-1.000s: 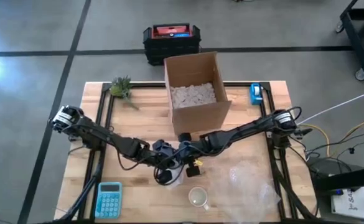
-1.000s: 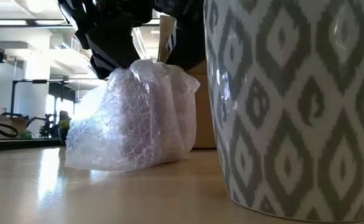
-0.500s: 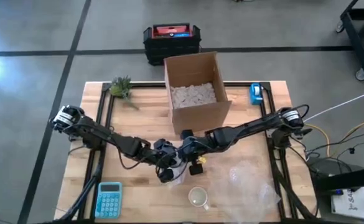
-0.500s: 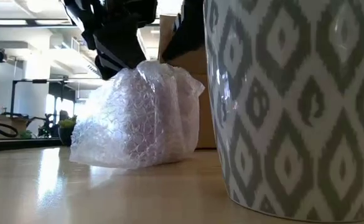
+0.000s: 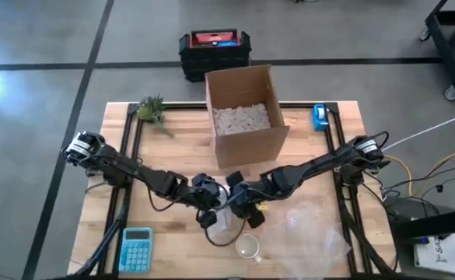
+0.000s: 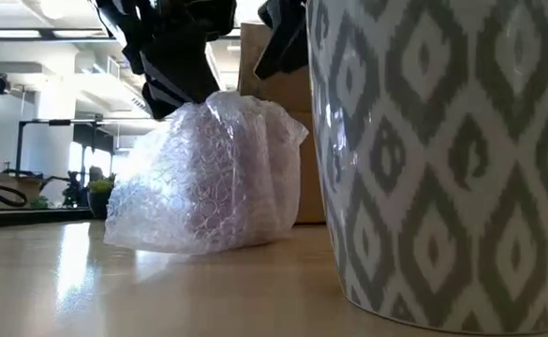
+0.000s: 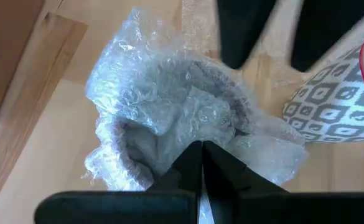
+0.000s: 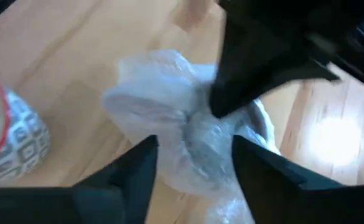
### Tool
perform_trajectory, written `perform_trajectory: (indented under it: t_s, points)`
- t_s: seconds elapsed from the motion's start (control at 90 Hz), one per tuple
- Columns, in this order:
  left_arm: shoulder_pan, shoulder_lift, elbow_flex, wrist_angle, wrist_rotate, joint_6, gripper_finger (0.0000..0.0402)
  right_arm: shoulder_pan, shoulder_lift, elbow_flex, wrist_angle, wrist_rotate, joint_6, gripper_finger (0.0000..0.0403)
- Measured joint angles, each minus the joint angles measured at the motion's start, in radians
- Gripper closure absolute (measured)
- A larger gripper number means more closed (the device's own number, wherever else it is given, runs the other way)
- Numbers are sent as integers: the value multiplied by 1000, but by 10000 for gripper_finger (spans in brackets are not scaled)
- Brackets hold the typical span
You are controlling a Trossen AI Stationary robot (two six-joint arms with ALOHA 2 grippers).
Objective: Wrap mug
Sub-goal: Put the wrapped purple mug into the cardboard box
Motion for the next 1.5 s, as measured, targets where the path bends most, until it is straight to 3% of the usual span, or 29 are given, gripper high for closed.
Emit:
perform_trajectory:
  t_s: [0.178, 0.344, 0.656, 0.978, 1.167, 1.356, 1.5]
  points:
    - [0, -2, 0, 2, 7, 0, 402, -15, 66, 0, 3, 53, -7, 143]
    - [0, -11, 0, 2, 8, 0, 402, -24, 122, 5, 17, 96, -9, 149]
    - [-1, -47, 0, 3, 8, 8, 402, -25, 134, 4, 48, 94, -11, 230]
    - [-1, -104, 0, 8, 8, 5, 402, -26, 137, 0, 8, 89, -44, 386]
    - [-1, -163, 0, -51, 7, 3, 402, -17, 116, -4, -25, 105, -52, 388]
    - [-4, -243, 0, -102, -5, 3, 402, -7, 12, -4, -79, 99, -48, 391]
    - [-23, -300, -9, -144, -103, 14, 402, -1, -103, -4, -127, 109, -32, 391]
